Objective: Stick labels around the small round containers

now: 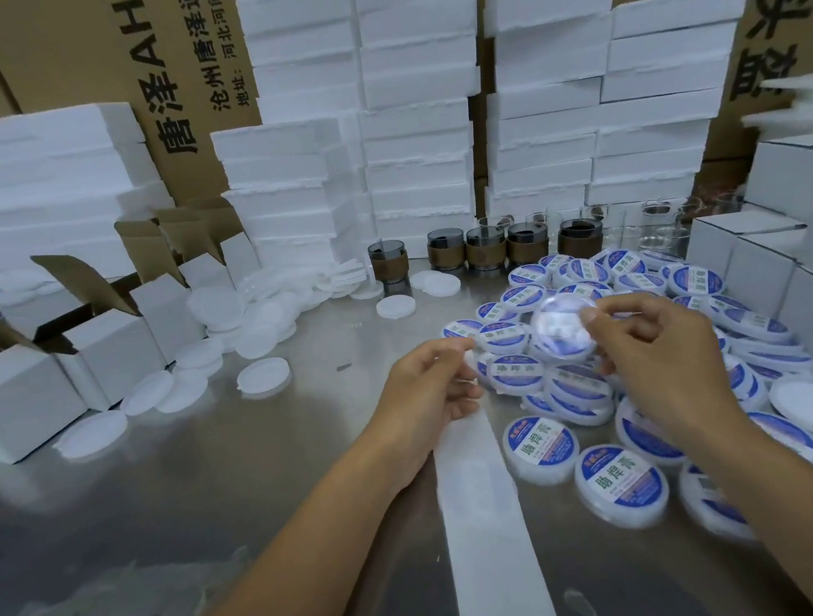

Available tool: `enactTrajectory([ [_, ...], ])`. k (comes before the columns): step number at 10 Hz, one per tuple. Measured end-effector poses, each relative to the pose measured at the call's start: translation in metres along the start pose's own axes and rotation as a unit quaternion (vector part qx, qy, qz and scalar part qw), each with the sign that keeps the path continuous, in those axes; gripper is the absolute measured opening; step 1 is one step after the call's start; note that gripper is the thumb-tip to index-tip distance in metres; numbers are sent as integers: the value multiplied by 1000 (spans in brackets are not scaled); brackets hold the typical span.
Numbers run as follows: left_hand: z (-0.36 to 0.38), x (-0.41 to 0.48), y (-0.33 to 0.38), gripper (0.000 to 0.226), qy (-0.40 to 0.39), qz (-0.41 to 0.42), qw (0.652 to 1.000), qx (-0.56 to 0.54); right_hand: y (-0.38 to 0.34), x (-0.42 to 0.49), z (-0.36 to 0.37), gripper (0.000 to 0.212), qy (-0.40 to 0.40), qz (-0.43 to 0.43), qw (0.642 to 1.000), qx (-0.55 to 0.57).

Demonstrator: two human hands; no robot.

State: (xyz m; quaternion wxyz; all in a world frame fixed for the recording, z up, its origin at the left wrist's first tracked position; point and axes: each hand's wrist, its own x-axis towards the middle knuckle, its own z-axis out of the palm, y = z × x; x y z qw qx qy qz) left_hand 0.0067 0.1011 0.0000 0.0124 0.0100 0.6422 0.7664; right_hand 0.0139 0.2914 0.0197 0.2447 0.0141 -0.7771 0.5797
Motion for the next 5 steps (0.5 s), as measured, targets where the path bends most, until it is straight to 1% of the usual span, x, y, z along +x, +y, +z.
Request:
enactTrajectory([
  [1,-7,4,-1,6,89,11,994,64,12,4,-10,29,71,15,994,-87],
  [2,-15,6,-3,10,161,59,966,195,19,3,-14,30,86,29,977,-193],
  [3,-24,3,-3,17,198,120,913,335,21,1,-16,25,83,30,951,-298],
  [4,-30,-4,-2,23,191,144,865,442,22,1,-19,26,85,-3,935,-344],
  [5,-34,-7,-1,30,201,140,832,497,7,-1,-21,21,82,-56,956,-275],
])
